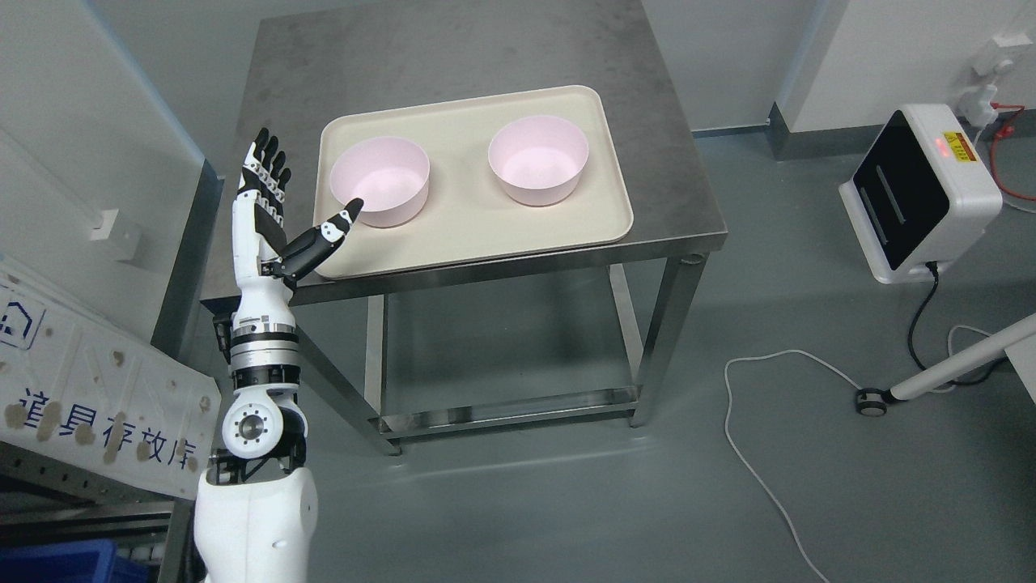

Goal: Stack pink IKEA bowls on left shelf middle
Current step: 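Reach the left hand over the pink bowl nearer the robot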

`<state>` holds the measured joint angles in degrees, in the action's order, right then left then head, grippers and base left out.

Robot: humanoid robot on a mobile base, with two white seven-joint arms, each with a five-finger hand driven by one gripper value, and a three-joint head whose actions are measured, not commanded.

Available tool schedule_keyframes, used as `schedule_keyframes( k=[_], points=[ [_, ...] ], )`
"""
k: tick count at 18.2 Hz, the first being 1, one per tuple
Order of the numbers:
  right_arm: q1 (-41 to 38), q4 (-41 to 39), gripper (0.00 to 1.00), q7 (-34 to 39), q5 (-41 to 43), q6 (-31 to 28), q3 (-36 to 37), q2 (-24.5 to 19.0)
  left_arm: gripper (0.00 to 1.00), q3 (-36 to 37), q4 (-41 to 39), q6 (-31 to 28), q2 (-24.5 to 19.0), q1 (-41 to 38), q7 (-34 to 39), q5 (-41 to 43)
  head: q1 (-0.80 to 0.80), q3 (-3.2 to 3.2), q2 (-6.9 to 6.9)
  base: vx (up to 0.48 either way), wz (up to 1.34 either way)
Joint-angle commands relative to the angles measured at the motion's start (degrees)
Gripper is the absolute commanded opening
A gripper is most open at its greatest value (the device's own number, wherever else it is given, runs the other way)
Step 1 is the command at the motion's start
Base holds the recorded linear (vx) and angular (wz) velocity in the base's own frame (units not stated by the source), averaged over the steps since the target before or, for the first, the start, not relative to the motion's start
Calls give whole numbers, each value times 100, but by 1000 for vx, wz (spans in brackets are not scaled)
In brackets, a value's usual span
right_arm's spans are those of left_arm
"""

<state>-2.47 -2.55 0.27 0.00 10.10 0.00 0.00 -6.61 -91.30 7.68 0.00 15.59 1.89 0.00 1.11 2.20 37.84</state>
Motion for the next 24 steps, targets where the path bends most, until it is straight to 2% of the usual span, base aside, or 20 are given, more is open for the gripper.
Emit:
schedule_keyframes(
  k=[1, 6, 10, 12, 15, 17, 19, 21, 24],
  points=[
    [1, 0, 100, 0, -44, 1, 62, 100, 100, 11, -1, -4, -100, 58, 5, -70, 0, 0, 0, 0, 0],
    [1, 0, 100, 0, -44, 1, 62, 100, 100, -112, 25, -74, -100, 522, -21, -61, 0, 0, 0, 1, 8],
    [1, -8, 100, 0, -44, 1, 62, 100, 100, -68, 551, -92, -105, 963, -249, -53, 0, 0, 0, 11, 46],
    [1, 0, 100, 0, -44, 1, 62, 100, 100, 37, 701, -92, -376, 1086, -556, 35, 0, 0, 0, 17, 34],
    [1, 0, 100, 0, -44, 1, 62, 100, 100, 414, 999, -100, -983, 1358, -1530, 211, 0, 0, 0, 18, -53],
    [1, 0, 100, 0, -44, 1, 62, 100, 100, 424, 1385, -101, -1299, 1639, -1988, 272, 0, 0, 0, 25, -24],
    [1, 0, 100, 0, -44, 1, 62, 100, 98, 433, 1563, -441, -1704, 1763, -2122, 273, 0, 0, 0, 19, 29],
    [1, 0, 100, 0, -44, 1, 62, 100, 98, 529, 1659, -1117, -1942, 2026, -2218, 334, 0, 0, 0, 17, 0],
    [1, 0, 100, 0, -44, 1, 62, 100, 98, 950, 2160, -1375, -1978, 2579, -2342, 553, 0, 0, 0, 10, 1]
  ],
)
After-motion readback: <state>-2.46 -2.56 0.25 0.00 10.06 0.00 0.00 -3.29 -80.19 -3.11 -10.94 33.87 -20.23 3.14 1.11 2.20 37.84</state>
